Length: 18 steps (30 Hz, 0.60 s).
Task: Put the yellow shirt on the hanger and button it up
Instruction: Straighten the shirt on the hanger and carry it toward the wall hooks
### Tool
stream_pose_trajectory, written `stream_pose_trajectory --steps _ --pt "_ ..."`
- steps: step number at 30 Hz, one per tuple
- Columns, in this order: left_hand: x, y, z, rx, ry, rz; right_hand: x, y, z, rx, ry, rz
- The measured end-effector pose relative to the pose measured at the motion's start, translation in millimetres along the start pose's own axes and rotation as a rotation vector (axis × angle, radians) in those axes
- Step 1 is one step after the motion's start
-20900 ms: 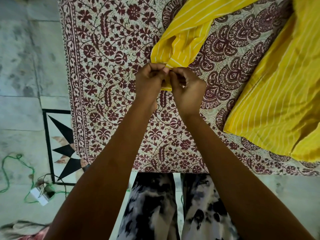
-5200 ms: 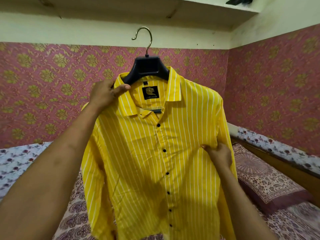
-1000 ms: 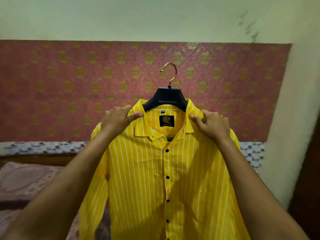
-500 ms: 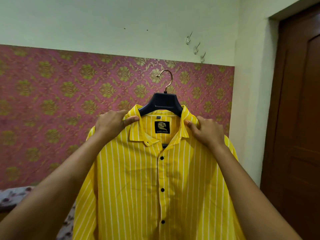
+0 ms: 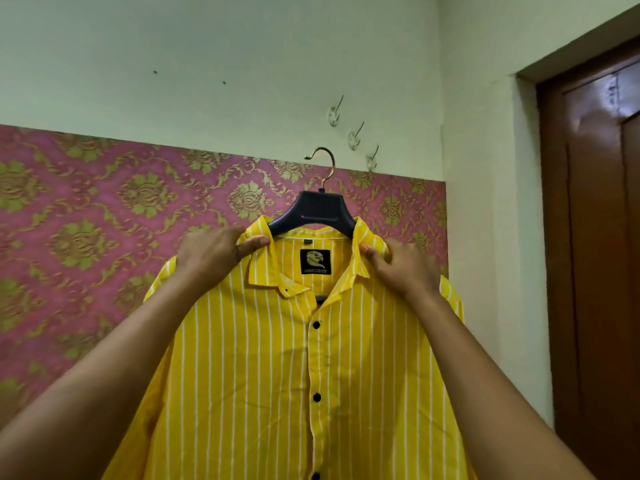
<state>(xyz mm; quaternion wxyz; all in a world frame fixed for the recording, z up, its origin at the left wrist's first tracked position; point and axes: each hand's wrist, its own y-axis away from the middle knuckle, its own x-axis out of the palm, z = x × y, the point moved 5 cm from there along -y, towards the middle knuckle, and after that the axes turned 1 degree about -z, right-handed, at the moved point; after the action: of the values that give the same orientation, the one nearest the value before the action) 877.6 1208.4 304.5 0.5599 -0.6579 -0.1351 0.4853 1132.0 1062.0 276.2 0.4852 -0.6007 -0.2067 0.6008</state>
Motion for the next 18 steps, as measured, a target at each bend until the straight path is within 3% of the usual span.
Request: stream_pose_trajectory --steps 8,18 --pt "65.2 -121.3 -20.6 0.001 -0.111 -0.102 56.4 -132.8 -43.7 -0.016 -0.036 -0.156" --pt "111.7 -276.0 -41.8 -0.011 -0.260 -0.195 101.0 -295.8 -91.0 -0.070 0.000 -0.225"
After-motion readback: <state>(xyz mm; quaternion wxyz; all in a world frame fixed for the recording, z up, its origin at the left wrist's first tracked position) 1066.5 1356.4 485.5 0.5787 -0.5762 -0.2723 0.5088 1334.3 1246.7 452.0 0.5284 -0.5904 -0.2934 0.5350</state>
